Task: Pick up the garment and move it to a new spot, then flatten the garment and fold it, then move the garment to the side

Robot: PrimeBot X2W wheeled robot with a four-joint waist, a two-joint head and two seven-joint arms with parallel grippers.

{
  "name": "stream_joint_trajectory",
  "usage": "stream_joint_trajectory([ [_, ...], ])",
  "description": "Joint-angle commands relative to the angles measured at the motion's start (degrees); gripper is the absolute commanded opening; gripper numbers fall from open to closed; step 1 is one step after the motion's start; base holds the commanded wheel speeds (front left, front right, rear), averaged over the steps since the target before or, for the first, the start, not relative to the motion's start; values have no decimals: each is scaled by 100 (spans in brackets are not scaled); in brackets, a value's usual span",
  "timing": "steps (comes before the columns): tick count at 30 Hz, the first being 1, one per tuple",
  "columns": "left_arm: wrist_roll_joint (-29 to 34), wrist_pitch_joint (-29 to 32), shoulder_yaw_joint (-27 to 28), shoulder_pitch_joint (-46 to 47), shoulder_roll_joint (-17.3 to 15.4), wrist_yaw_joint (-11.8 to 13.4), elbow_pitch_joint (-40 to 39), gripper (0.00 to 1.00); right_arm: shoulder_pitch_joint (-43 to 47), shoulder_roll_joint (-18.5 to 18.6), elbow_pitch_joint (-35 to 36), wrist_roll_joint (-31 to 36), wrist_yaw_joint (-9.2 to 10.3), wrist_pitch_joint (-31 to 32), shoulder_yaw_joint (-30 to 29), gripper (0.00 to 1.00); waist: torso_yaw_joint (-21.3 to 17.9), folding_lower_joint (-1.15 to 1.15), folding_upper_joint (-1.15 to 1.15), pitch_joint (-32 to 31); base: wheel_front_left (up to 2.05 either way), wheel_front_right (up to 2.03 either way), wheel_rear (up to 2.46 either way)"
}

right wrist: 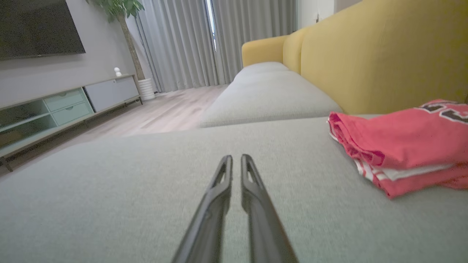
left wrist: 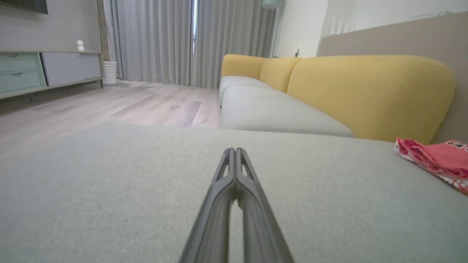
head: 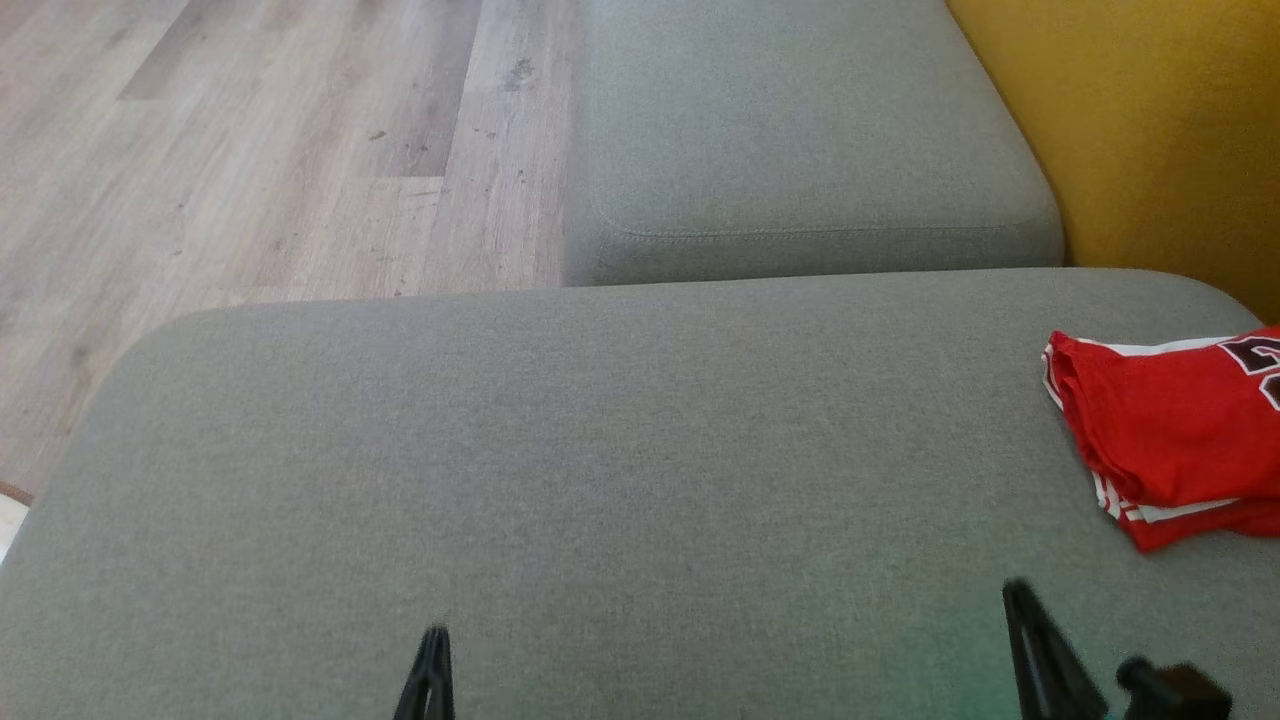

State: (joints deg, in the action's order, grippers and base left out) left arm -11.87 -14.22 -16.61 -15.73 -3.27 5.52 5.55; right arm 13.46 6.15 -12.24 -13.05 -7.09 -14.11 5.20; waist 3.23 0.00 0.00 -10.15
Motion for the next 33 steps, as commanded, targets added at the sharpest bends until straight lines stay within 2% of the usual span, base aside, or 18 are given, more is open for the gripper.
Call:
stream_joint_trajectory([
  [1, 0, 3, 0, -40, 0, 0, 74, 0, 41, 0, -66, -1, 0, 0, 9, 0, 0, 0, 0, 0, 0, 0, 0],
  [33, -2115, 396, 422, 509, -99, -322, 277, 0, -453, -57, -92, -1988, -10, 484, -251, 0, -80, 0, 0, 256, 0, 0, 0],
])
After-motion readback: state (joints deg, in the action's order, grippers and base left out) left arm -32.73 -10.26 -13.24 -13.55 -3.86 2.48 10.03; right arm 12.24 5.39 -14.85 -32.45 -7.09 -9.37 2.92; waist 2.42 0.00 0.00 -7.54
